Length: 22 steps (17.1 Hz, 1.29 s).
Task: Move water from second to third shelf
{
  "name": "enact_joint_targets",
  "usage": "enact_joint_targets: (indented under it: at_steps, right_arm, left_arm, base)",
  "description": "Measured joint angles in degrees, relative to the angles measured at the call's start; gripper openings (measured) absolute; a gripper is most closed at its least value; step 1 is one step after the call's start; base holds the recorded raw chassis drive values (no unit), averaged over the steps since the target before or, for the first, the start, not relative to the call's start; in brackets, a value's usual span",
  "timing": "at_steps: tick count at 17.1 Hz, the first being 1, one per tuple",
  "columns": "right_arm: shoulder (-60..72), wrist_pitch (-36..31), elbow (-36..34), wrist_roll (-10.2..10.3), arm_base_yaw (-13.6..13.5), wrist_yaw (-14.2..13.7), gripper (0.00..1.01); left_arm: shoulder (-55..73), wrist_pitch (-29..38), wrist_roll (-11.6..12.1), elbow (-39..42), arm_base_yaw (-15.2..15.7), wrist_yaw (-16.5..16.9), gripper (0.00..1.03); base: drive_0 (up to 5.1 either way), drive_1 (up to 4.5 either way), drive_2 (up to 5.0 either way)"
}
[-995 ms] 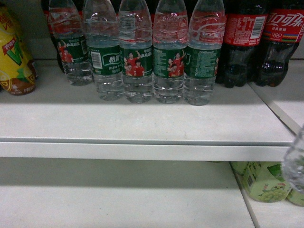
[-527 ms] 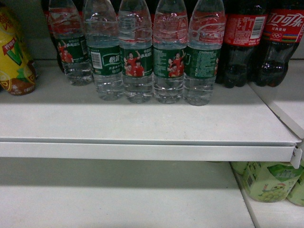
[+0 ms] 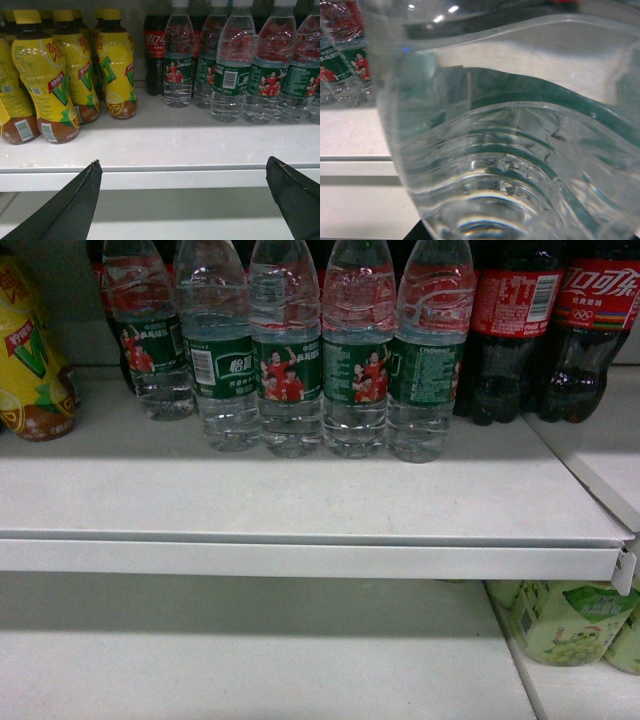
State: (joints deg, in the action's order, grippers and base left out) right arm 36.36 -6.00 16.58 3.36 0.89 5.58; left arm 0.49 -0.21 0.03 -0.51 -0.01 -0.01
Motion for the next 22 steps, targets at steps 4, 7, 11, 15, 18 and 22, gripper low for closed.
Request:
enact_joint_targets:
  at_steps: [4, 7, 11, 15, 18, 22]
  right_arm:
    - [-0.09, 0.09, 0.0, 0.02, -0.07, 0.09, 0.39]
    - [-0.09, 0.09, 0.0, 0.02, -0.07, 0.09, 0.39]
    - [-0.09, 0.55, -0.09, 0.02, -0.07, 0.09, 0.39]
    - [-0.11, 0.28, -0.11, 0.04, -0.07, 0.11, 0.39]
    - [-0.11, 0.02, -0.09, 0.04, -0.07, 0.17, 0.39]
    - [-0.11, 0.07, -0.09, 0.04, -0.07, 0.22, 0.39]
  left_arm:
    - [0.0, 0.0, 0.0, 0.0, 0.0, 0.0, 0.98]
    - [0.0, 0.0, 0.0, 0.0, 0.0, 0.0, 0.98]
    - [0.0, -0.17, 0.0, 0.0, 0.0, 0.0, 0.98]
    - [0.0, -0.11, -0.02, 0.0, 0.0, 0.04, 0.98]
    - [0.0, 0.02, 0.0, 0.0, 0.0, 0.11, 0.98]
    - [0.0, -0.04, 0.0, 0.0, 0.0, 0.02, 0.98]
  base:
    - [0.0, 0.0, 0.0]
    - [0.0, 0.0, 0.0]
    - [0.0, 0.0, 0.0]
    - [0.0, 0.0, 0.0]
    - [0.0, 0.0, 0.0]
    - [0.0, 0.0, 0.0]
